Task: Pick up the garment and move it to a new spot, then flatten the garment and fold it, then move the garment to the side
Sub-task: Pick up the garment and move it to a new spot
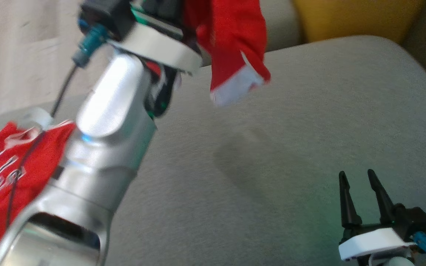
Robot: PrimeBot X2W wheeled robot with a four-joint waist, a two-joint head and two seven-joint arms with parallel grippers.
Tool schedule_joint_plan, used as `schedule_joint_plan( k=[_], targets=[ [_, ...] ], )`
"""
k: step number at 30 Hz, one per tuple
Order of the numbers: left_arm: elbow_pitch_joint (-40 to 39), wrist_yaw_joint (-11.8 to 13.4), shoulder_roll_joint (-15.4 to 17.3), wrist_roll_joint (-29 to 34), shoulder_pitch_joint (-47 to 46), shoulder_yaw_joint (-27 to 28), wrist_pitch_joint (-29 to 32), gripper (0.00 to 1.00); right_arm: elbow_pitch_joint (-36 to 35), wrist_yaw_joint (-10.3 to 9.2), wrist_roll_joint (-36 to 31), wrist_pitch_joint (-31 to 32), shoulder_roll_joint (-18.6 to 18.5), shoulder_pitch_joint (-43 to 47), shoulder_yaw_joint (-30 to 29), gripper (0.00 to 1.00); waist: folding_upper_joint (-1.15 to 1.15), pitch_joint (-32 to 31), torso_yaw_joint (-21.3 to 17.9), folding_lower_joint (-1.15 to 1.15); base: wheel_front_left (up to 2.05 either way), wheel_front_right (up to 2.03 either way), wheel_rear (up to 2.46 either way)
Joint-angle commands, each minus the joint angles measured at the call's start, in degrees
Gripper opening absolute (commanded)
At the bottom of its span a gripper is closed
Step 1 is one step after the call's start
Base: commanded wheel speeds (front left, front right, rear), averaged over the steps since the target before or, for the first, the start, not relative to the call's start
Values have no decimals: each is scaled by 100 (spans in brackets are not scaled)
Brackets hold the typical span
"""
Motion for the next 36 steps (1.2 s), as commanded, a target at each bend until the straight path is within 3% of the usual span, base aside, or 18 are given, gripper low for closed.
schedule_joint_plan(
  k=[1, 9, 10, 12, 16, 20, 26, 31, 36],
  targets=[
    [-18, 55, 142, -147, -67, 0, -23, 0, -201, 40, 55, -23, -34, -126, 200, 100, 0, -54, -698, 1, 0, 0, 0],
    [956, 292, 141, -310, 830, -470, -23, 0, -199, 40, 331, -23, -34, -227, 470, 100, 0, 373, -1308, 1, 0, 0, 0],
    [970, 346, 141, -238, 943, -427, -23, 18, -192, 40, 344, -23, -34, -256, 522, 100, 0, 442, -1331, 1, 0, 0, 0],
    [891, 428, 141, -86, 1184, -291, -23, 100, -185, 40, 352, -23, -34, -319, 605, 100, 0, 562, -1335, 1, 0, 0, 0],
    [309, 619, 168, 684, 1743, -80, -23, 100, -185, 40, 394, -23, -34, -372, 685, 100, 0, 633, -1208, 1, 0, 0, 0],
    [-569, 839, 206, 1283, 2659, 293, -23, 100, -171, 40, 364, -23, -34, -308, 619, 100, 0, 537, -819, 1, 0, 0, 0],
    [-1728, 1048, 163, 1687, 4317, 815, -23, 100, -62, 40, 229, -23, -34, -95, 468, 100, 0, 180, -91, 1, 0, 0, 0],
    [-2465, 1186, 146, 1951, 5140, 940, -23, 100, -38, 40, 156, -23, -34, 34, 344, 100, 0, -17, 416, 1, 0, 0, 0],
    [-3181, 1557, 142, 2230, 5882, 1011, -23, 100, -78, 40, 58, -23, -34, 247, 197, 100, 0, -269, 877, 1, 0, 0, 0]
  ],
)
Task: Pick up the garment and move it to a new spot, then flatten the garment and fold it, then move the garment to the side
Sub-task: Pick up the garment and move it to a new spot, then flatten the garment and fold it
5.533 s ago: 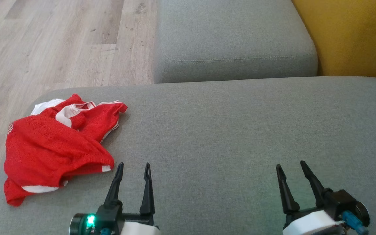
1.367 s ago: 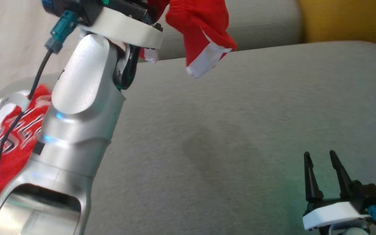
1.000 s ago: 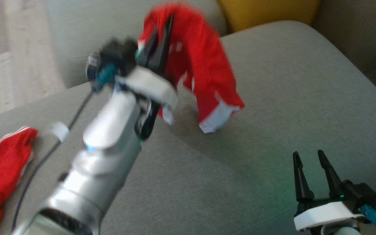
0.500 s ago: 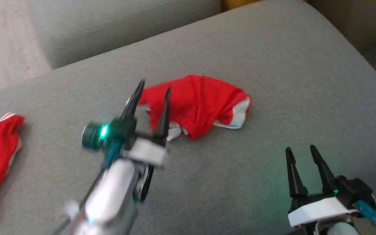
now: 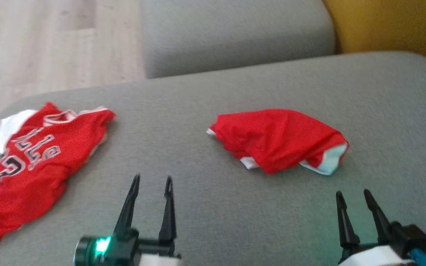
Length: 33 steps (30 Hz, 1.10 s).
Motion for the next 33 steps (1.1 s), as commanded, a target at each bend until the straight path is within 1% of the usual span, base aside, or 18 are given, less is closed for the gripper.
schedule_joint_plan(
  k=[1, 4, 6, 11, 16, 33],
  targets=[
    [-270, 110, -4, 65, 11, 231, -28, 100, -192, 40, -37, -24, -36, -31, 133, 100, 0, -327, 385, 1, 0, 0, 0],
    [-372, 289, -5, 129, 345, 314, -28, 100, -291, 40, -37, -24, -36, 126, 164, 100, 0, -452, 525, 1, 0, 0, 0],
    [-402, 341, -5, 141, 497, 350, -28, 100, -351, 40, -47, -24, -36, 224, 183, 100, 0, -521, 582, 1, 0, 0, 0],
    [-347, 302, -5, 407, 689, 362, -28, 100, -469, 40, -76, -24, -36, 344, 236, 100, 0, -611, 617, 1, 0, 0, 0],
    [-204, 257, -6, 523, 739, 334, -28, 100, -550, 40, -115, -24, -36, 379, 264, 100, 0, -649, 596, 1, 0, 0, 0],
    [17, 325, -6, 417, 745, 322, -28, 100, -665, 40, -179, -24, -36, 356, 309, 100, 0, -585, 530, 1, 0, 0, 0]
  ],
)
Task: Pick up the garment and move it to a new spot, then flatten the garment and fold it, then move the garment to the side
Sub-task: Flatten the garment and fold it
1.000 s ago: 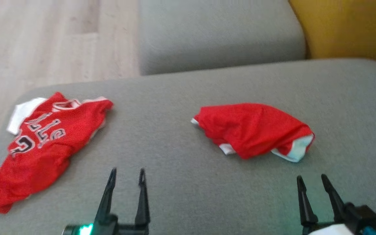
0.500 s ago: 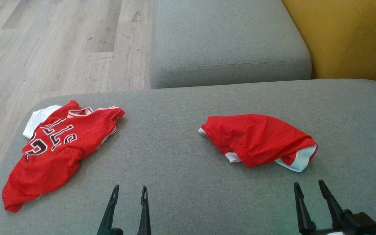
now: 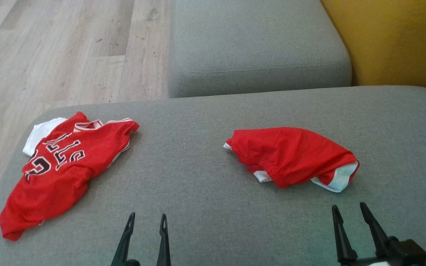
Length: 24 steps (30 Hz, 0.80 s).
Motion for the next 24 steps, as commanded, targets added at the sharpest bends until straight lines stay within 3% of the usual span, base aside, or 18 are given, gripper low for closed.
schedule_joint_plan(
  k=[1, 6, 15, 21, 24],
  targets=[
    [-145, 38, -20, -65, -207, 158, -29, 100, -217, 40, -53, -33, -40, -226, 135, 100, 0, 7, -11, 0, 0, 0, 0],
    [-73, 3, -20, -64, -229, 114, -29, 100, -242, 40, -11, -33, -40, -246, 117, 100, 0, 35, -44, 0, 0, 0, 0],
    [526, -587, -20, -163, -745, -627, -29, 100, -306, 40, -14, -33, -40, -396, 258, 100, 0, 359, -522, 0, 0, 0, 0],
    [1441, -1105, -20, -439, -1542, -1360, -29, 100, -374, 40, -95, -33, -40, -579, 390, 100, 0, 757, -1082, 0, 0, 0, 0],
    [1977, -1244, -20, -591, -2012, -1627, -29, 100, -410, 40, -101, -33, -40, -671, 451, 100, 0, 1024, -1375, 0, 0, 0, 0]
  ],
)
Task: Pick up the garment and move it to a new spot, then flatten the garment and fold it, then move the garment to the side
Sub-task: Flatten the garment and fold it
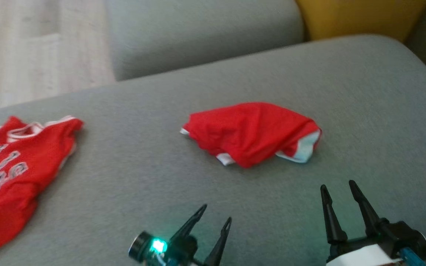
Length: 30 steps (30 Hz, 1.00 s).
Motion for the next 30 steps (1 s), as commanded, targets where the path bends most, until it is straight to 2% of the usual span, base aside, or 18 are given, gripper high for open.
schedule_joint_plan(
  k=[1, 10, 15, 19, 23, 29, 30],
  targets=[
    [83, -45, -35, -76, -459, 59, -29, 100, -210, 40, -25, -36, -40, -320, 177, 100, 0, 403, -406, -1, 0, 0, 0],
    [1015, -211, -35, -360, -1535, -146, -29, 100, -217, 40, 96, -36, -40, -610, 265, 100, 0, 922, -1066, -1, 0, 0, 0],
    [1295, -248, -35, -528, -1846, -30, -29, 100, -219, 40, 136, -36, -40, -708, 336, 100, 0, 1064, -1327, -1, 0, 0, 0],
    [1390, -188, -35, -648, -2035, 48, -29, 100, -219, 40, 162, -36, -40, -751, 353, 100, 0, 1165, -1455, -1, 0, 0, 0],
    [1403, 3, -35, -549, -2265, 157, -29, 100, -204, 40, 173, -36, -40, -806, 394, 100, 0, 1269, -1528, -1, 0, 0, 0],
    [1361, -10, -35, -557, -2507, 286, -29, 100, -189, 40, 181, -36, -40, -869, 421, 100, 0, 1324, -1582, -1, 0, 0, 0],
    [1259, -55, -35, -528, -2534, 271, -29, 85, -183, 40, 179, -36, -40, -875, 422, 100, 0, 1317, -1586, -1, 0, 0, 0]
  ],
)
